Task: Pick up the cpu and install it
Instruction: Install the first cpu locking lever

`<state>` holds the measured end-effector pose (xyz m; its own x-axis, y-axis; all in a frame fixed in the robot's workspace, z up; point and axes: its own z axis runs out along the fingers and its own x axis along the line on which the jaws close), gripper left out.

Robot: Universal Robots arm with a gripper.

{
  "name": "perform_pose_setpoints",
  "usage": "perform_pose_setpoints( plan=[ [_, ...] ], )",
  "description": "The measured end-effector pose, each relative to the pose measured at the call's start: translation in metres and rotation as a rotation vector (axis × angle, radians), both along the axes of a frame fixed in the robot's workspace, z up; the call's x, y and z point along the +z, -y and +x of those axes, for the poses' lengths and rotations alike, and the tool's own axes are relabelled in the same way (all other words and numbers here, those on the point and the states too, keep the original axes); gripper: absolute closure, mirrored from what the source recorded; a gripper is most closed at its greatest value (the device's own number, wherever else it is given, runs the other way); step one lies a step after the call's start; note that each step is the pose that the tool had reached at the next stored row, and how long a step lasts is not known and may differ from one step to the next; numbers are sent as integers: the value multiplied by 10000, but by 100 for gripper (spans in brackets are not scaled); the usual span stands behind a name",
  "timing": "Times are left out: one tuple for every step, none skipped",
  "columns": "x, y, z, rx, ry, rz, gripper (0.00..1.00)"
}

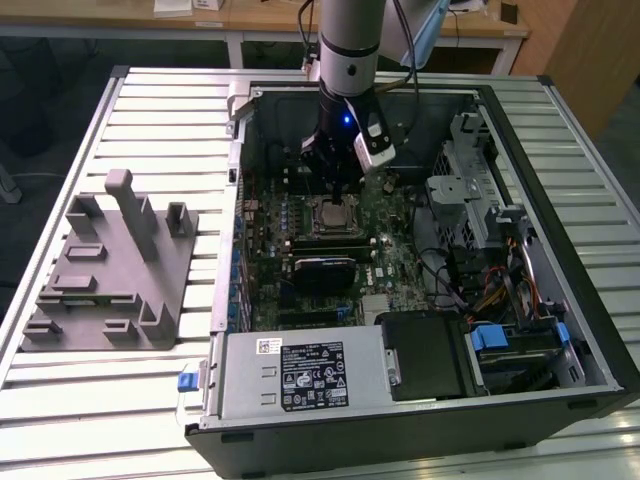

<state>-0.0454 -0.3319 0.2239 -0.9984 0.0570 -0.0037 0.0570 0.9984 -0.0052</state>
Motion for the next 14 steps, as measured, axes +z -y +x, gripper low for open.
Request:
perform_pose_setpoints(
  plan=[
    [0, 0, 0, 0, 0, 0, 89],
    [0, 0, 0, 0, 0, -1, 89],
    [0, 0, 0, 0, 0, -1, 89],
    [0, 0, 0, 0, 0, 0, 89],
    [1, 0, 0, 0, 0, 0, 89],
    [0, 0, -1, 0, 0, 0, 89],
    [1, 0, -4, 0, 0, -1, 89],
    [2, 0, -16, 0, -1, -3, 89],
    [1, 1, -32, 0, -1, -2, 89],
    [1, 0, -50, 1, -1, -1, 89],
    [1, 0, -74, 0, 0, -1, 89],
    [1, 0, -102, 1, -1, -1, 89],
    [1, 0, -131, 0, 1, -1, 89],
    [1, 0, -154, 0, 2, -1, 89]
  ],
)
